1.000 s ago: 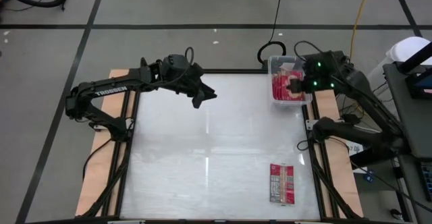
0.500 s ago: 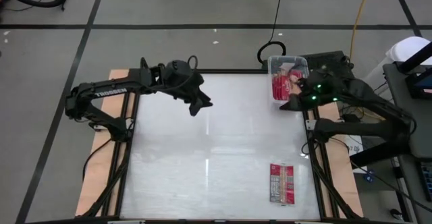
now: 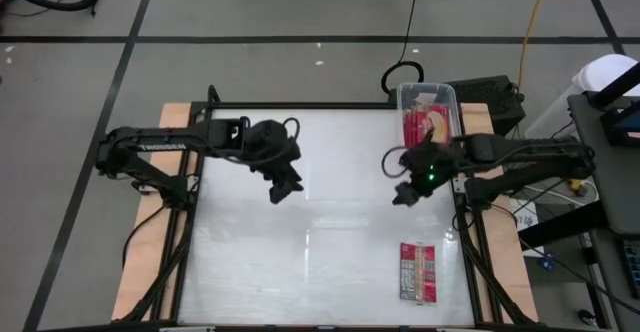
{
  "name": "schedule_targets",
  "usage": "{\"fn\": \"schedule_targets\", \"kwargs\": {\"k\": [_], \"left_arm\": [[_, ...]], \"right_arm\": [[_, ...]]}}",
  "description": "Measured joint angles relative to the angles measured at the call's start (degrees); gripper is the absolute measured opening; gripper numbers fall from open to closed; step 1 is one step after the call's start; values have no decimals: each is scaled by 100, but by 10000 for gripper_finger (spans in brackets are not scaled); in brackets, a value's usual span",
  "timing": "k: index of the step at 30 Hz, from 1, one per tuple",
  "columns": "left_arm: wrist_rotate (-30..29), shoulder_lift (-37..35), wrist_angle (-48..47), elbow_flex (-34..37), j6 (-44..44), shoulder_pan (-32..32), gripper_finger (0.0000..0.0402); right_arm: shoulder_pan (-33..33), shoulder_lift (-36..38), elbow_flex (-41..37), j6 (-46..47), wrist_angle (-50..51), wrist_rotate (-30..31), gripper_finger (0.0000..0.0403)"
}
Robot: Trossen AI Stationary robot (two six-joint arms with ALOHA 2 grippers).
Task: Sort popcorn bags into baskets
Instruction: Put the red popcorn bag into the transparent container
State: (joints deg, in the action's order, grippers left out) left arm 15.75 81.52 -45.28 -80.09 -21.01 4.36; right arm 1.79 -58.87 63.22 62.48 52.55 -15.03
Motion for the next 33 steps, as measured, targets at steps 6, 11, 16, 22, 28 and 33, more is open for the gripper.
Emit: {"fn": "schedule_targets", "kwargs": {"k": [6, 11, 16, 22, 28, 33], "left_arm": [[-827, 0, 3, 0, -394, -238, 157], [-842, 0, 2, 0, -1135, -571, 157], [-1143, 63, 61, 0, -1280, -1029, 157], [-1801, 218, 513, -15, -1799, -1530, 157], [-2204, 448, 946, -11, -2524, -1944, 156], [-2342, 690, 1094, -4, -2919, -2237, 157]], "right_arm": [[596, -94, 0, -284, 16, 10, 153], [1014, -68, 2, -542, 202, 47, 153], [1314, -84, 2, -1110, 578, 352, 153], [1596, -79, -37, -2174, 767, 758, 153], [1813, -77, -340, -3027, 697, 744, 153], [1954, -74, -996, -3566, -361, 431, 157]]}}
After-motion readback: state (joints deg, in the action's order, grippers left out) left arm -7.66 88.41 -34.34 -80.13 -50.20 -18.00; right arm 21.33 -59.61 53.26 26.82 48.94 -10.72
